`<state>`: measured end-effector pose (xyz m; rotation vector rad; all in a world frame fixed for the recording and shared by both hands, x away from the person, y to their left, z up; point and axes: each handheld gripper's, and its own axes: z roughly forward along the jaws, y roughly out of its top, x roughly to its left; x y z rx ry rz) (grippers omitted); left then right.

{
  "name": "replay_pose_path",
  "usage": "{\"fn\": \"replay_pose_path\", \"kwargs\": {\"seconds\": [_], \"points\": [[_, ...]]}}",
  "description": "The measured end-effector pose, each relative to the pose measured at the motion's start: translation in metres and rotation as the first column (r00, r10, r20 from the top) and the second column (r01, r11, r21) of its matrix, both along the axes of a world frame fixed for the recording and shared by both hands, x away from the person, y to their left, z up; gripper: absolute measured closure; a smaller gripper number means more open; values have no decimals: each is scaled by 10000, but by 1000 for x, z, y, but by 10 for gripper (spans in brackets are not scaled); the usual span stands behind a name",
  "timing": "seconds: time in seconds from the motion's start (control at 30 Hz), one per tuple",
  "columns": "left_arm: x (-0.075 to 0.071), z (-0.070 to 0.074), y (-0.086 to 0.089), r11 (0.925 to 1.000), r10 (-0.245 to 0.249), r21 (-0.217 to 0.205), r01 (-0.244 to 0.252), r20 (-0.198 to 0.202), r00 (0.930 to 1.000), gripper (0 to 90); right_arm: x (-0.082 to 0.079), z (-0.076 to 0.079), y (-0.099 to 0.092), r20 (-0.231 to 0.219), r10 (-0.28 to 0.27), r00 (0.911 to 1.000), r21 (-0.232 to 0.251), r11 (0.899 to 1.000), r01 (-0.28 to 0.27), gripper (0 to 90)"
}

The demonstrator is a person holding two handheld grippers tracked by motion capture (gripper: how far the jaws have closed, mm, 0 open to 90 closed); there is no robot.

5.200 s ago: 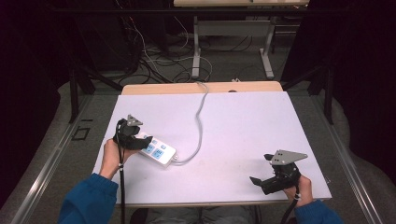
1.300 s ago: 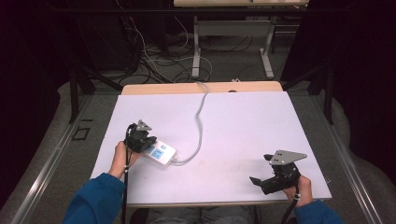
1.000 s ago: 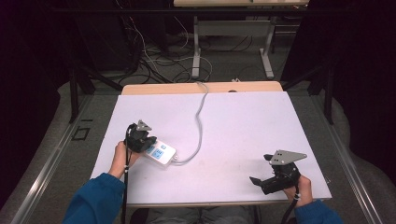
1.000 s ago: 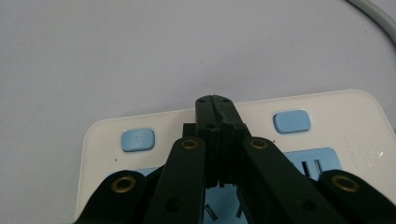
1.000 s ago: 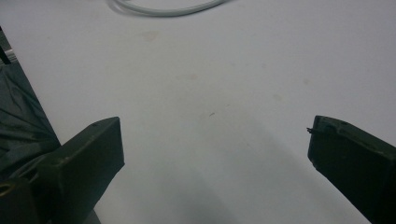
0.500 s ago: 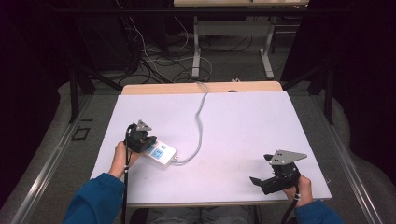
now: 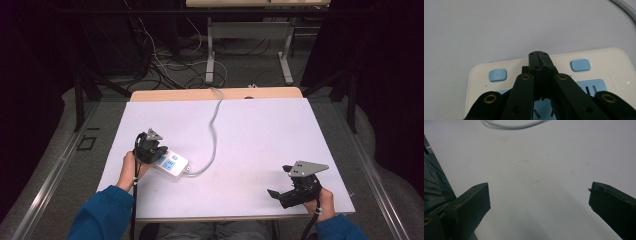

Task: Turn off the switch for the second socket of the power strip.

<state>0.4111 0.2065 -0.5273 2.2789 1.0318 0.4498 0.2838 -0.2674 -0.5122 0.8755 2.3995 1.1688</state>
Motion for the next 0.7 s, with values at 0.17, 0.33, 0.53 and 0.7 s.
{"fn": "replay_pose_path", "kwargs": {"seconds": [0.17, 0.33, 0.53, 0.7], "points": [[0, -1, -1, 10000, 54, 10, -55, 149, 9999, 900, 0, 0, 0, -2, 2, 10000, 6, 10000, -2, 30], [0, 0, -1, 10000, 6, 53, -7, 85, 10000, 900, 0, 0, 0, 23, -7, 10000, -1, 10000, 7, 30], [0, 0, -1, 10000, -12, 76, 12, 95, 10000, 900, 0, 0, 0, -67, 18, 10000, -58, 10000, -19, 30], [0, 0, -1, 10000, -23, 77, 23, 93, 10000, 900, 0, 0, 0, 18, 4, 10000, -6, 10000, -4, 30]]}}
